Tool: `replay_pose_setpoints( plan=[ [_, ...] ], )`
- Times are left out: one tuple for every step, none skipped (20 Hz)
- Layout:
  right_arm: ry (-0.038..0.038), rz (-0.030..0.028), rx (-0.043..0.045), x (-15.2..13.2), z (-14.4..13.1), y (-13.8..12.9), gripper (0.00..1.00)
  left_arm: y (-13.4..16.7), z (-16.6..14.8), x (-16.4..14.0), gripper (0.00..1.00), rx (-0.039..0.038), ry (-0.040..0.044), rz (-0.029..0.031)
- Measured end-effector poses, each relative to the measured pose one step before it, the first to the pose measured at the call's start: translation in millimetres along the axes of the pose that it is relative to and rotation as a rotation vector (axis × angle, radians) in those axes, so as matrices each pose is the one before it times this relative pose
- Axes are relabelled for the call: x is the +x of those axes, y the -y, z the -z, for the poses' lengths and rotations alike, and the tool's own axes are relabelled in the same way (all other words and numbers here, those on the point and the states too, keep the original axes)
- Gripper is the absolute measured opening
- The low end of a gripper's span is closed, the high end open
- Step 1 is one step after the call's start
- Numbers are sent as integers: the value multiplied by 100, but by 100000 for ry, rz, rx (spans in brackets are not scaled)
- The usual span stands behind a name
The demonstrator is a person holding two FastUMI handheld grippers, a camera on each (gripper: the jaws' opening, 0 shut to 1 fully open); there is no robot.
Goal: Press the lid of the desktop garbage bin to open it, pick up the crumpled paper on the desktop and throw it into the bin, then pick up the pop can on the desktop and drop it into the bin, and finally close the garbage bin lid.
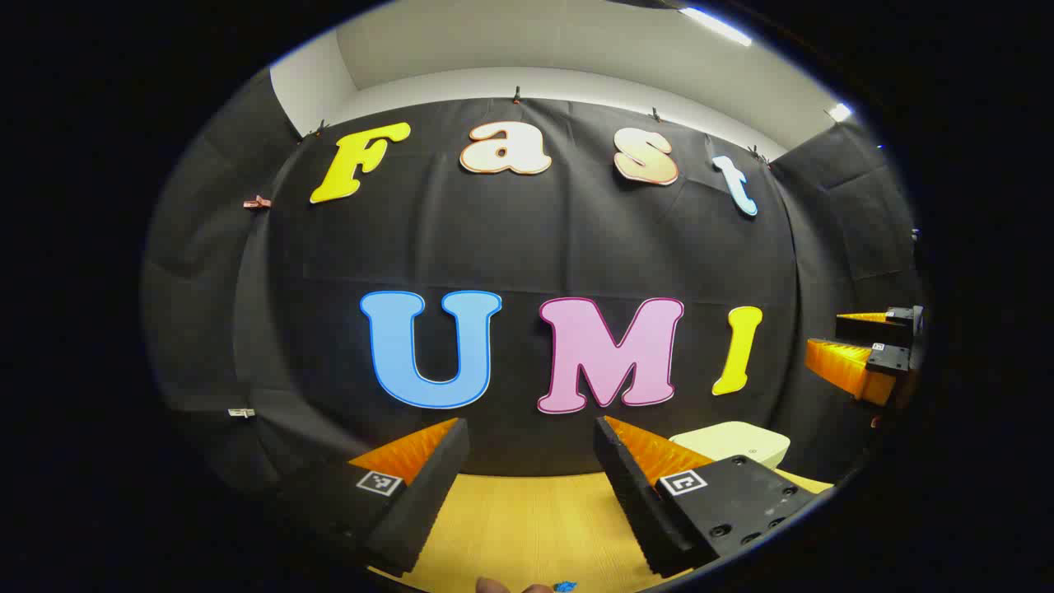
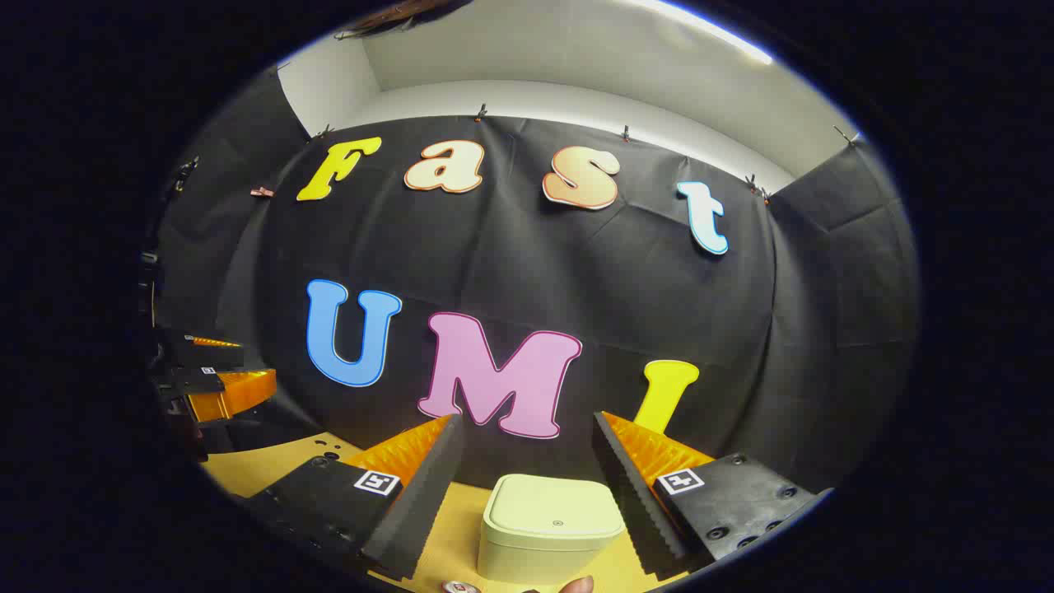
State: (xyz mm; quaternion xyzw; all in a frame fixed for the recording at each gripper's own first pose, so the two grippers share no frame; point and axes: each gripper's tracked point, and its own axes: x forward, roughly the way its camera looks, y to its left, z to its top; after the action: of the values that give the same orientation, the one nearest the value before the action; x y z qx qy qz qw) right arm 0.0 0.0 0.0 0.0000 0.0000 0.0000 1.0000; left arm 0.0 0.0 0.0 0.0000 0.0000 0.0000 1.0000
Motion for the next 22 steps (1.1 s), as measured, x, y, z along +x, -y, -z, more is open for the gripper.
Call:
replay_pose_setpoints(
  plan=[
    [-294, -676, 1045, 57, 154, -95, 97, 12, 22, 212, 97, 137, -134, -455],
    [-619, -828, 828, -58, 195, -298, 97, 149, -62, 141, 97, 117, 15, -144],
    [-488, -378, 265, -34, 76, -35, 97, 79, 23, 78, 97, 268, 161, -366],
    [-530, -325, 66, 168, 264, 120, 97, 100, -135, 101, 98, 339, -30, -34],
    [-146, -215, 172, 49, 92, 35, 97, 126, 124, 171, 97, 367, -20, -41],
    [-265, 124, 320, 39, 11, 39, 97, 130, 59, 195, 98, 111, -252, -59],
    [-25, 117, 378, 14, -28, 107, 97, -12, 52, 64, 98, -174, -212, 17],
    [-91, 448, 168, 81, 76, 297, 97, 79, 22, 125, 97, -239, -402, -129],
    [-342, 240, 16, 139, 118, 254, 97, 148, 209, 147, 98, -74, -379, 31],
    [-192, 259, 55, 145, 117, 197, 97, 71, 127, -24, 98, 155, -195, -151],
    [-42, 110, 180, 174, 47, 120, 97, -20, -53, 90, 98, 189, 22, -17],
    [185, 125, 194, -76, -7, 2, 97, 49, -45, 51, 97, 201, -147, 123],
    [-164, 228, -18, 80, 31, 97, 97, 162, 205, 84, 98, 187, -314, 157],
    [-126, 95, 22, -22, 176, 119, 97, 66, -20, 55, 98, 34, -119, 127],
    [-391, -156, 4, 120, 105, -31, 97, -15, -4, 123, 98, 37, 88, 117],
    [-171, -41, -52, -11, 159, -14, 97, -47, -33, 13, 98, 81, -26, -53],
    [-119, -80, -147, 52, -13, -29, 97, -7, 139, -7, 98, -66, -54, -98],
    [67, 42, -185, 42, -41, 46, 97, 60, 72, -13, 98, -188, -257, 67],
    [98, 23, -147, 63, -25, 42, 97, -8, 199, -4, 98, -270, -150, -41],
    [80, -156, -24, 91, -41, -20, 97, -45, -13, 41, 98, -181, -251, 20],
    [-335, 76, 0, 139, -58, -5, 97, -69, 123, -41, 98, -138, -196, 34],
    [-485, -307, 82, 101, 113, 84, 97, -57, 53, 9, 98, -116, -144, -90]
  ],
)
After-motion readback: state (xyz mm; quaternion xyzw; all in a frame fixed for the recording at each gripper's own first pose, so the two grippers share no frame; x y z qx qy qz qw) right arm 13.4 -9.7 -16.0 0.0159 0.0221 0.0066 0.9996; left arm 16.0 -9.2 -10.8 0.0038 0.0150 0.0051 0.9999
